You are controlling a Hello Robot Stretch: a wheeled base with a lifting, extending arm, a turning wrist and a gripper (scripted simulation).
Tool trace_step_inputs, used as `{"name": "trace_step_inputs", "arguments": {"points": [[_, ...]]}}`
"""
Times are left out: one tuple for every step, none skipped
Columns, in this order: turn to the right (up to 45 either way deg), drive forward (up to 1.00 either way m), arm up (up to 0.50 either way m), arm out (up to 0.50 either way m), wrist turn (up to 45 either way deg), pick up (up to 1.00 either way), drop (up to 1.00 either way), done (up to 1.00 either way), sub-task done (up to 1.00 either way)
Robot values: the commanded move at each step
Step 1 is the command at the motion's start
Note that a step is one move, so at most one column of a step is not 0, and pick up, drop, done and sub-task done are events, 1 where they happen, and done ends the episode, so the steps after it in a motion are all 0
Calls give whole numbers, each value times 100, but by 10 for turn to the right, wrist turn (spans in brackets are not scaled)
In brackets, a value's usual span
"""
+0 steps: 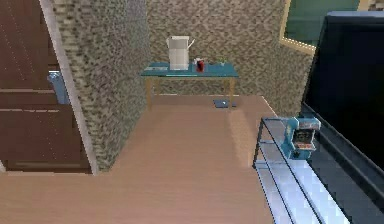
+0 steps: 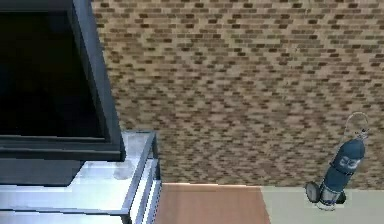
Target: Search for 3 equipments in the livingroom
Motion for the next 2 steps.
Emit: {"name": "trace_step_inputs", "arguments": {"points": [[0, 40, 0, 0, 0, 0, 0, 0, 0], [420, 0, 0, 0, 0, 0, 0, 0, 0]]}}
